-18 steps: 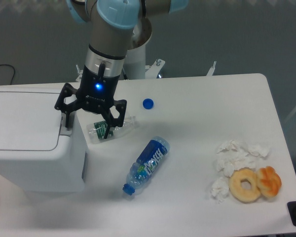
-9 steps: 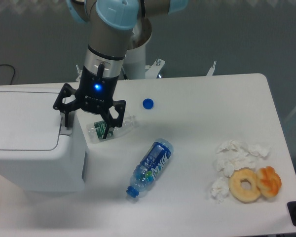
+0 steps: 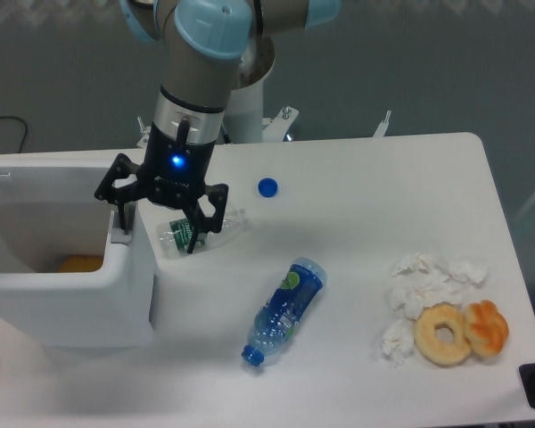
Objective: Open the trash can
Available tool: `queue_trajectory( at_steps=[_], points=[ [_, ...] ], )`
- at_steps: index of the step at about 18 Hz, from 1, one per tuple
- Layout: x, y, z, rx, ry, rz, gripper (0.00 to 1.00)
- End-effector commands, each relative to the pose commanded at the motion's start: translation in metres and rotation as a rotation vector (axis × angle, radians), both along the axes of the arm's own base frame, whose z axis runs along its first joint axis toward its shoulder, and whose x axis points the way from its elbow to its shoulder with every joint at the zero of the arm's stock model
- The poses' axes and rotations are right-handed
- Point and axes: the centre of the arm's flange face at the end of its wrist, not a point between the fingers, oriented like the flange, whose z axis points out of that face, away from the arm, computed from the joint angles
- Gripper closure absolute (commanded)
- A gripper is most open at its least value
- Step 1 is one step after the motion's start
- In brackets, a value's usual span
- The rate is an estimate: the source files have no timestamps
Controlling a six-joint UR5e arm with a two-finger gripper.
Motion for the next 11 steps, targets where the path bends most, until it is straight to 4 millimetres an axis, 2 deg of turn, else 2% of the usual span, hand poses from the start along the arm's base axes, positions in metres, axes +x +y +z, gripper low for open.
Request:
queue_trajectory(
  at_steps=[4, 8, 11],
  points=[
    [-0.008, -0.004, 0.013, 0.019, 0.014, 0.013, 0.00],
    [-0.036, -0.014, 0.047, 0.077, 0.057, 0.045, 0.00],
    [-0.041, -0.015, 0.054, 0.089, 0.158, -0.070, 0.00]
  ],
)
